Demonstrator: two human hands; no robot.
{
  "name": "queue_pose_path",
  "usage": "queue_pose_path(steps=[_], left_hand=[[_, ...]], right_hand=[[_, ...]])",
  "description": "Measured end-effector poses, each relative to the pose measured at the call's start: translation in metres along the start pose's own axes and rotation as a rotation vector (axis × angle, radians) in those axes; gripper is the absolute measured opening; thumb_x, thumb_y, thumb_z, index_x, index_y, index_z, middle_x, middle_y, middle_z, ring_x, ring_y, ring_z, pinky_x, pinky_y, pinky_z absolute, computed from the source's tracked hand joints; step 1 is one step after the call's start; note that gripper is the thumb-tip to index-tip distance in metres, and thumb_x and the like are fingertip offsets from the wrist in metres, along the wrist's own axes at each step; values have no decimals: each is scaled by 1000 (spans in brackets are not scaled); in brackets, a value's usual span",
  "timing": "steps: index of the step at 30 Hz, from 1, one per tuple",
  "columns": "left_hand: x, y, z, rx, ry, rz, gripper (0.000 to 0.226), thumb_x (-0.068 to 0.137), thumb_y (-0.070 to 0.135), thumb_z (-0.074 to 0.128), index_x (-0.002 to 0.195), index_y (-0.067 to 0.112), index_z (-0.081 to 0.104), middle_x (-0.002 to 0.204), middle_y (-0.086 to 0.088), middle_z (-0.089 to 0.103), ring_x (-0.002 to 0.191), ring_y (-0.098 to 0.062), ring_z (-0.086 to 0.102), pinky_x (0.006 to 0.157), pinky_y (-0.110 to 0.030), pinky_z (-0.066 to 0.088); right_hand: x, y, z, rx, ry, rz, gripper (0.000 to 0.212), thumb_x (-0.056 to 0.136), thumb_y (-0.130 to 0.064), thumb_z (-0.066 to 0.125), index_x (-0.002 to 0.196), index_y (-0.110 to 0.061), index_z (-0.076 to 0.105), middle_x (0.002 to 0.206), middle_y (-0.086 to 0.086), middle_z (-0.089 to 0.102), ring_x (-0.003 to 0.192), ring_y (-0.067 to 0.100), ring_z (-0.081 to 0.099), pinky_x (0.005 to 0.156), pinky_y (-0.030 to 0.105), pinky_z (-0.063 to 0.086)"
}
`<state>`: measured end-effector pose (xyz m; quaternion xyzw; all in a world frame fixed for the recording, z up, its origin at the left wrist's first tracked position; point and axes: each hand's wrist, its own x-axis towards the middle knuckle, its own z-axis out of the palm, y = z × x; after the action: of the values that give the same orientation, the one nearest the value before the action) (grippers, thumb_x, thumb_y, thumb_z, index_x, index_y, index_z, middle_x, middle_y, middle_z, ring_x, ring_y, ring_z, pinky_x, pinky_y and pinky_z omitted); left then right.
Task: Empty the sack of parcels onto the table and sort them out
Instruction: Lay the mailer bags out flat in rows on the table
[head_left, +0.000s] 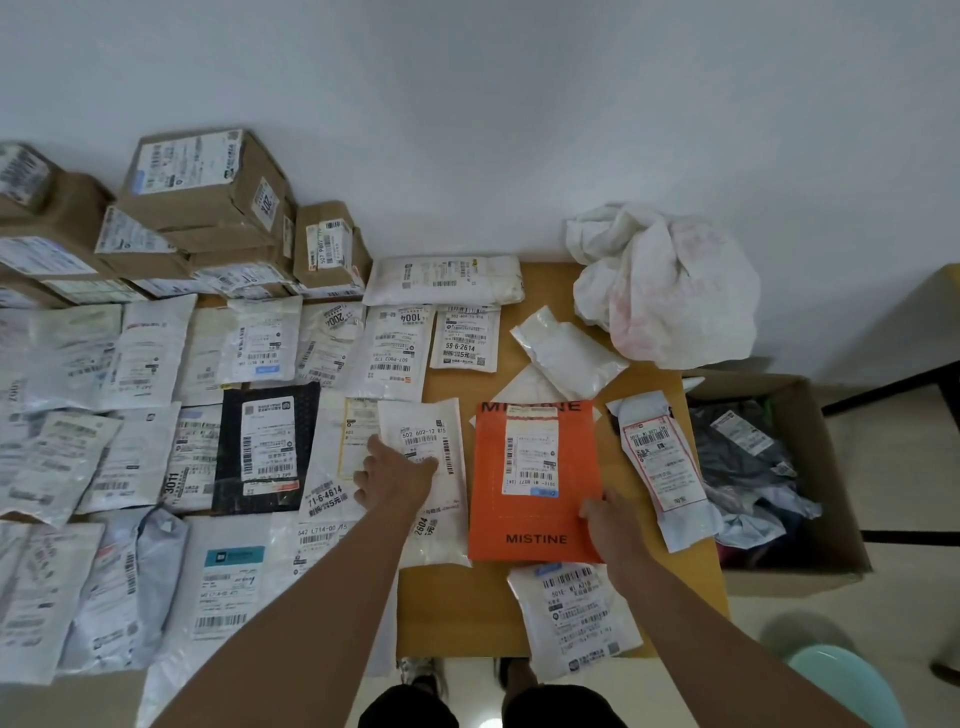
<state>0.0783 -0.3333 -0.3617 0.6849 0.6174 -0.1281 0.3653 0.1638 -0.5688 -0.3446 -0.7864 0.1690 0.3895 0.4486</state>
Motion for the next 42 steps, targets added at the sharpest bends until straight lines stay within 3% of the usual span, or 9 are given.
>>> queue_pose_path(steps=[7, 12, 20, 26, 31, 33, 36, 38, 42], left_hand=[[-8, 5, -14, -212, 142, 38, 44, 92, 21, 44, 133, 4, 45, 129, -13, 56, 113, -35, 56, 95, -46, 47], [3, -13, -61, -147, 304, 88, 20, 93, 9, 39, 83, 5, 55, 74, -5, 51, 72, -22, 52, 61, -30, 39], [22, -18, -66, -374, -145, 30, 30, 92, 16, 40, 63, 18, 38, 61, -4, 44, 64, -22, 44, 66, -37, 38], [4, -10, -46, -308, -402, 113, 6, 75, 16, 42, 70, 17, 40, 67, -11, 50, 59, -21, 51, 59, -33, 40], [1, -2, -27, -196, -460, 242, 31, 87, 26, 37, 106, 23, 62, 98, -8, 68, 82, -22, 65, 78, -37, 54], [4, -2, -19, -76, -449, 334, 43, 98, 28, 30, 135, 30, 51, 120, -3, 66, 93, -18, 66, 89, -39, 53], [1, 2, -14, 12, -500, 323, 50, 99, 29, 27, 148, 40, 32, 134, 4, 52, 88, -9, 63, 72, -27, 51], [-2, 3, -12, 47, -525, 286, 54, 98, 28, 29, 151, 40, 26, 143, -4, 48, 91, -13, 63, 71, -27, 49], [-4, 7, -6, 131, -508, 252, 56, 99, 29, 28, 154, 35, 17, 151, -10, 40, 121, -26, 53, 103, -39, 41]], right_hand=[[11, -2, 11, -22, 16, -58, 11, 90, -12, 46, 81, -10, 52, 70, 6, 54, 61, 18, 49, 57, 30, 41], [18, -13, 42, -207, 69, -200, 17, 97, -24, 43, 95, -15, 57, 84, 2, 62, 70, 17, 59, 57, 27, 42], [22, -18, 84, -169, -16, -207, 27, 101, -33, 42, 125, -18, 44, 93, -5, 58, 80, 11, 57, 59, 27, 42], [36, -15, 86, -303, -20, -214, 35, 100, -33, 45, 130, -16, 40, 94, 1, 61, 76, 15, 58, 58, 30, 42], [44, -19, 75, -727, 257, -462, 45, 94, -41, 48, 128, -13, 49, 127, 11, 50, 115, 28, 48, 94, 43, 45], [52, -26, 68, -868, 256, -532, 53, 97, -36, 47, 145, -18, 36, 150, 13, 31, 135, 34, 32, 108, 46, 32], [71, -31, 58, -1118, 92, -586, 57, 101, -43, 31, 154, -29, 19, 164, -1, 9, 150, 31, 8, 117, 50, 18], [77, -26, 51, -1209, 40, -582, 54, 101, -44, 27, 153, -27, 23, 163, 0, 14, 150, 32, 11, 117, 51, 22], [67, -6, 37, -1172, 135, -535, 69, 90, -53, 20, 138, -11, 45, 151, 15, 37, 140, 44, 28, 108, 53, 37]])
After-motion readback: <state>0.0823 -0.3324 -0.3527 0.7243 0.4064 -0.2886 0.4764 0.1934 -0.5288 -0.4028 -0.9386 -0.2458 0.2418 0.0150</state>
